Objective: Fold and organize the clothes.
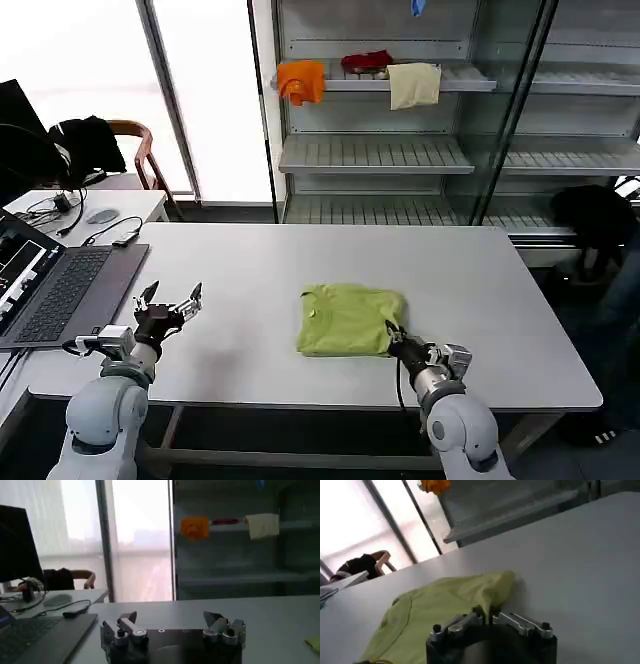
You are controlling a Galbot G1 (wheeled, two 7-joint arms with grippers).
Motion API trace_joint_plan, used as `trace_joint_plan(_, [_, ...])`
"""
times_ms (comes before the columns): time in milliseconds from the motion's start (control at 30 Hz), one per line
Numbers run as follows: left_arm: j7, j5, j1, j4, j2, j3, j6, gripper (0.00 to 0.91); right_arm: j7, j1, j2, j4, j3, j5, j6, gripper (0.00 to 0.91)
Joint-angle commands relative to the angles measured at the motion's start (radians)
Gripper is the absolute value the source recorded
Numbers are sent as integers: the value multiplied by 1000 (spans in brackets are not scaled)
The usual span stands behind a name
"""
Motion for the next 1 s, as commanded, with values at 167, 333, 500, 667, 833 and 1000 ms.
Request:
trace_joint_plan(167, [2, 5, 15, -8, -3, -5, -6, 907, -139, -64, -28, 42, 84, -298, 3, 907])
trace_joint_plan(333, [1, 5, 16, -10, -9, -5, -7, 907, -151, -71, -38, 45, 79, -418, 3, 907])
trace_joint_plan(500, [1, 5, 19, -9, -12, -8, -9, 907, -159, -77, -46, 41, 86, -496, 3, 907])
trace_joint_plan(667, [3, -6, 27, -12, -12, -19, -16, 907, -162, -90, -61, 58, 123, -486, 3, 907])
trace_joint_plan(833, [9, -35, 41, -13, -8, -36, -41, 907, -179, -117, -100, 99, 197, -412, 10, 907])
trace_joint_plan(1000, [11, -82, 50, -10, -3, -49, -49, 907, -209, -155, -179, 117, 316, -380, 46, 907])
